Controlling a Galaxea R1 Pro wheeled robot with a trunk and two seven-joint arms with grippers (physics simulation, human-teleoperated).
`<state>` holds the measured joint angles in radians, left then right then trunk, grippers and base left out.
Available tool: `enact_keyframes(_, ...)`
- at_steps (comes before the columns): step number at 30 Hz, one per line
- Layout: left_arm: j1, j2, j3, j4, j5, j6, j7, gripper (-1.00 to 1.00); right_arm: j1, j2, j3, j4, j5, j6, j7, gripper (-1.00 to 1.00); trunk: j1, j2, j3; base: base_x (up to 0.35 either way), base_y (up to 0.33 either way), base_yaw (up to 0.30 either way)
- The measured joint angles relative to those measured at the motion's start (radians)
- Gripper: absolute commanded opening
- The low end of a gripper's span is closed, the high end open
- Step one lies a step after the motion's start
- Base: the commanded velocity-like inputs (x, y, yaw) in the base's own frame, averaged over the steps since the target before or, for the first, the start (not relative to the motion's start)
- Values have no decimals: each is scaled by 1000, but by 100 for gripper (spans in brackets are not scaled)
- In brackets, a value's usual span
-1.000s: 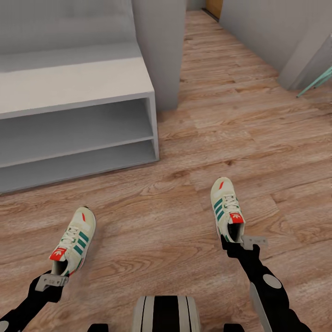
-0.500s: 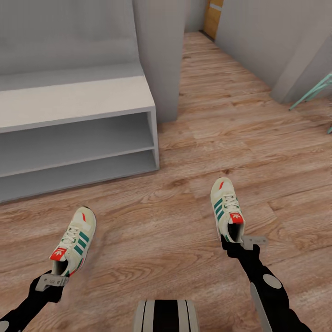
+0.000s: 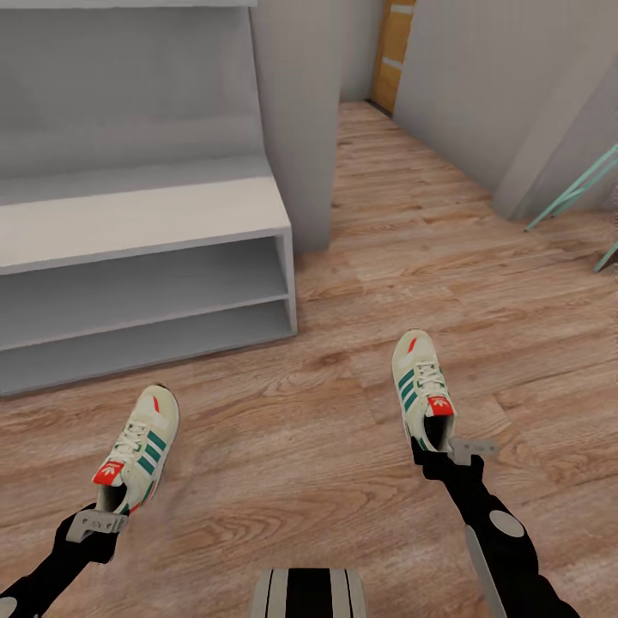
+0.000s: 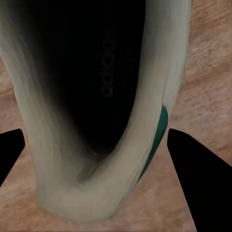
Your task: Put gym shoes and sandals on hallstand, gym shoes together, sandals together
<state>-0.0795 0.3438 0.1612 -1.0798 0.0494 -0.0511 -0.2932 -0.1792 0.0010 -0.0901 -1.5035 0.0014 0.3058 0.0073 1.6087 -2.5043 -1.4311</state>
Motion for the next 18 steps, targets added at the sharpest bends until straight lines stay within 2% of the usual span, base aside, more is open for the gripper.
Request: enact_keyframes(18, 0, 0, -3, -1, 0, 0, 0, -100, 0, 0, 0, 0, -1, 0, 0, -100, -8, 4, 99, 0, 0, 0)
